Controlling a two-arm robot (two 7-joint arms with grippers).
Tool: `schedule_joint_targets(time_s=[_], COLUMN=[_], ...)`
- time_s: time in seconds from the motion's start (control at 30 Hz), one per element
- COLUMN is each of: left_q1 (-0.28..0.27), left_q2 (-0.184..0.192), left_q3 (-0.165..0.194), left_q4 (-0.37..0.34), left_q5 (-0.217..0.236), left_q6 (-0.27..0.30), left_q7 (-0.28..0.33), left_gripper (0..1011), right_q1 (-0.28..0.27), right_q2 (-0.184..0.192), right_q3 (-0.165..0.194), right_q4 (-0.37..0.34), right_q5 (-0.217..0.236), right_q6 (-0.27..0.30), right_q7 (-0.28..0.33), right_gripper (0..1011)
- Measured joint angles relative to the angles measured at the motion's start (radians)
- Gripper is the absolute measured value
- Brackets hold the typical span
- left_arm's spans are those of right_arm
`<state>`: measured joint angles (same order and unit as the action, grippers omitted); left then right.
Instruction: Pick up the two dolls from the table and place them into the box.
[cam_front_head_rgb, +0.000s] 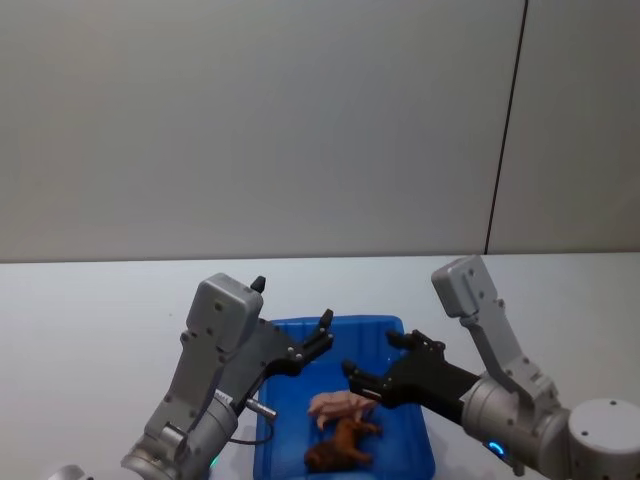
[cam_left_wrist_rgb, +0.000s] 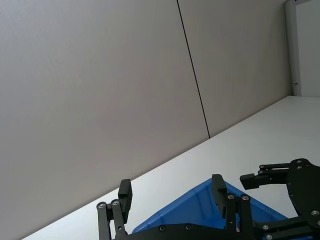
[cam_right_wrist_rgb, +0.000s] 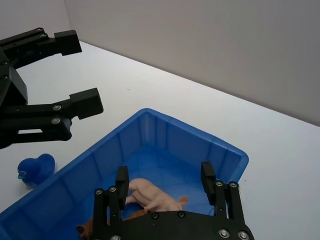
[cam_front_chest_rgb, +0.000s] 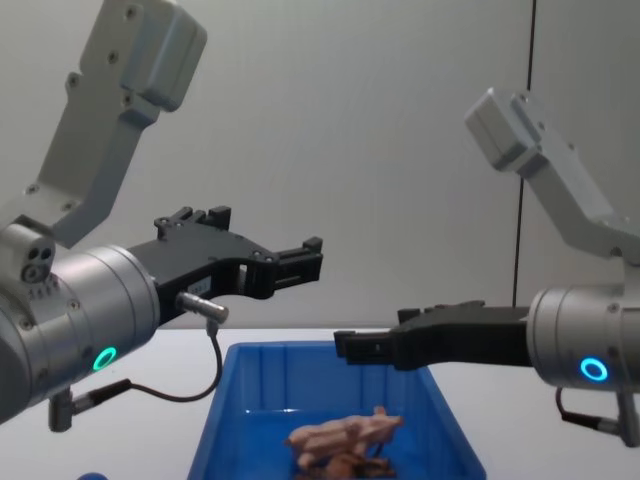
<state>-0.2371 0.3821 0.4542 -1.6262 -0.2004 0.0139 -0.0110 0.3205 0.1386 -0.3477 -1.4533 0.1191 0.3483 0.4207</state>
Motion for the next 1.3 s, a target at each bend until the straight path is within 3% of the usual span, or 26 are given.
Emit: schedule_joint_targets(time_s=[0.23,0.6,0.93,1.3], left_q1=[0.0,0.0,0.011,0.082], left_q2=[0.0,0.0,0.006,0.044], left_q3=[0.0,0.0,-0.002,-0.014], left_q4=[0.0,0.0,-0.007,-0.059], left_q5=[0.0,0.0,-0.003,-0.062], left_q6=[0.0,0.0,0.008,0.052], left_q7=[0.0,0.0,0.013,0.125], left_gripper=[1001,1001,1001,1001], right_q1=[-0.027,-0.115,-0.156,-0.18], right_q2=[0.036,0.122,0.162,0.184], right_q3=[0.016,0.062,0.084,0.097], right_q4=[-0.02,-0.093,-0.127,-0.146], right_q5=[-0.006,0.052,0.086,0.104], right_q6=[-0.029,-0.085,-0.111,-0.125], right_q7=[0.005,-0.004,-0.013,-0.018], right_gripper=[1001,1001,1001,1001])
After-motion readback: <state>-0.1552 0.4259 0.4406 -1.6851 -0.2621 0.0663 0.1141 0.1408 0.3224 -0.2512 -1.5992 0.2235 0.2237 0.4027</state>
